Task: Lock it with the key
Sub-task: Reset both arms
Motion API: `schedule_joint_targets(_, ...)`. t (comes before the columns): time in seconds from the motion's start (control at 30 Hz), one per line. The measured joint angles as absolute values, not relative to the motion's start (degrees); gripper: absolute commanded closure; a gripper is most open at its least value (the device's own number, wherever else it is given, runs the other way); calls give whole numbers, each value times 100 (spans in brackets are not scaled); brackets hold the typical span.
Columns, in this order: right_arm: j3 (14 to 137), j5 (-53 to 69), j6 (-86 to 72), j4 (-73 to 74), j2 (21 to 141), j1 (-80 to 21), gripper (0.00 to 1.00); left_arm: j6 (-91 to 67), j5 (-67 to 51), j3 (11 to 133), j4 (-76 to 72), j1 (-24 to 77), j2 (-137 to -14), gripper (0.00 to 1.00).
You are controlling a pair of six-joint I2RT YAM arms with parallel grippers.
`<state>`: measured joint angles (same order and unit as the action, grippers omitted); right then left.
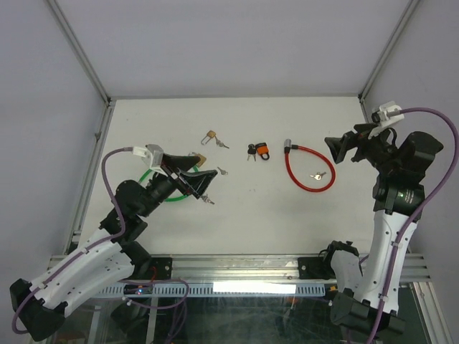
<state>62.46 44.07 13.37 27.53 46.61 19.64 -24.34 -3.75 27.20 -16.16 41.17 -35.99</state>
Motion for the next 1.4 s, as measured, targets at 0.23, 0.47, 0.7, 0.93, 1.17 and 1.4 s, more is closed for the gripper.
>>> schedule_joint_targets(0.23, 6674, 4829, 563, 2884, 4464, 1964, 0, -2241, -342, 3811, -784, 4117, -3599, 1)
schedule_joint_targets(0.47, 6807, 4521, -121, 3118, 4421, 1964, 0, -2047, -362, 4217, -257, 4117, -3581, 1)
schedule_joint_targets(0.7, 6825, 4606, -336, 3124, 4392, 1964, 0, -1949, -357, 4296, 89, 4117, -3498, 1)
schedule_joint_targets(0.93, 6722, 4801, -425, 3063, 4327, 1964, 0, -1841, -346, 4311, 279, 4117, -3413, 1)
schedule_joint_targets(1.17, 6652, 4871, -414, 3063, 4305, 1964, 0, -1833, -344, 4338, 438, 4117, -3367, 1)
schedule_joint_targets(1.4, 6652, 4869, -397, 3065, 4276, 1964, 0, -1802, -344, 4338, 484, 4117, -3336, 1)
